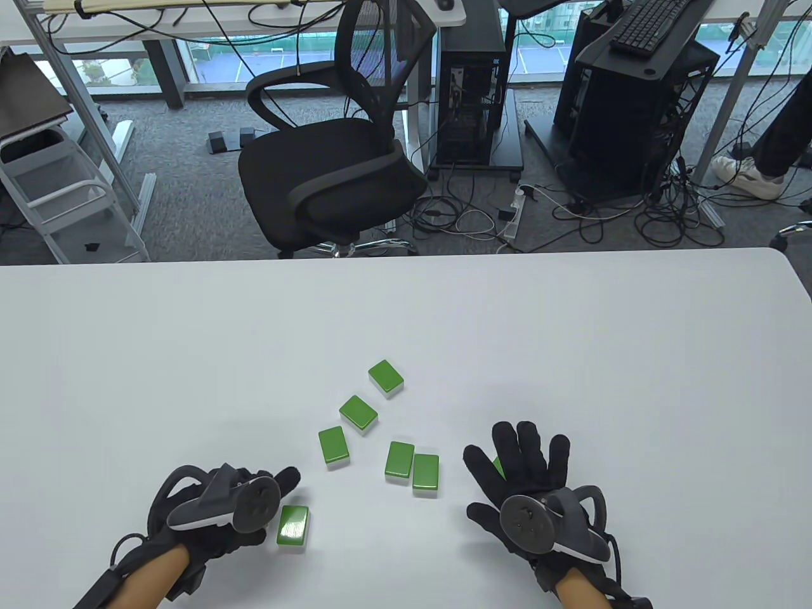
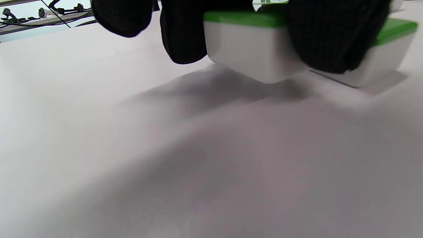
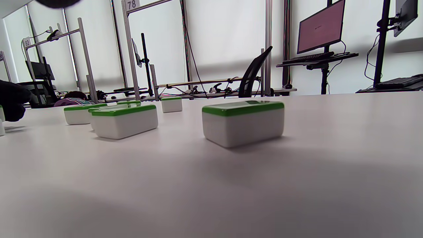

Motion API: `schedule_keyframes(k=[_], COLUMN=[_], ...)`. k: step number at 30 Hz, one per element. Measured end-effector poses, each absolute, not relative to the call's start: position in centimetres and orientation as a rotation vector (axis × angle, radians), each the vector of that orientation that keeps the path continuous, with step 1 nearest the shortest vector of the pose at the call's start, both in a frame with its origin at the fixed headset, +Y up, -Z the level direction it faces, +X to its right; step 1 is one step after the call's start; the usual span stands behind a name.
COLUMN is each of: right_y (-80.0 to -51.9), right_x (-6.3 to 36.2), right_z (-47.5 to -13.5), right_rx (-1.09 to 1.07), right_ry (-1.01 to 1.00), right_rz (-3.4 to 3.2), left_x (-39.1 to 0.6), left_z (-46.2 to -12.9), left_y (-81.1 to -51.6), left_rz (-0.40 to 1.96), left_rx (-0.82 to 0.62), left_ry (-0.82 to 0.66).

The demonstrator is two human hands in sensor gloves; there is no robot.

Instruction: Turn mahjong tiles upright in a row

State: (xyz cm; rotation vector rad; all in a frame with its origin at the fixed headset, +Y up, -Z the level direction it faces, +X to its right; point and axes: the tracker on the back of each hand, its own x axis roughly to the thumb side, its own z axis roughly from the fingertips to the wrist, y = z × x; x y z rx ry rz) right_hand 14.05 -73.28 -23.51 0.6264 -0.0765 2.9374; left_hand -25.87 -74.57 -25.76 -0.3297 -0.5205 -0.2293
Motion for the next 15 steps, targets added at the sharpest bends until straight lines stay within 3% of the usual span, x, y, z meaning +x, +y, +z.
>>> schedule_keyframes(k=[15], right_y=[-73.4], right_x=[13.8], right_z=[-23.5], right_rx=[0.638], right_ry=[-0.062], right_rz=[2.941], left_x=[-24.7], left_z=[-24.5], left_y=[-75.7], left_rz=[-0.269], left_rx=[-0.273], left_ry=[-0.568])
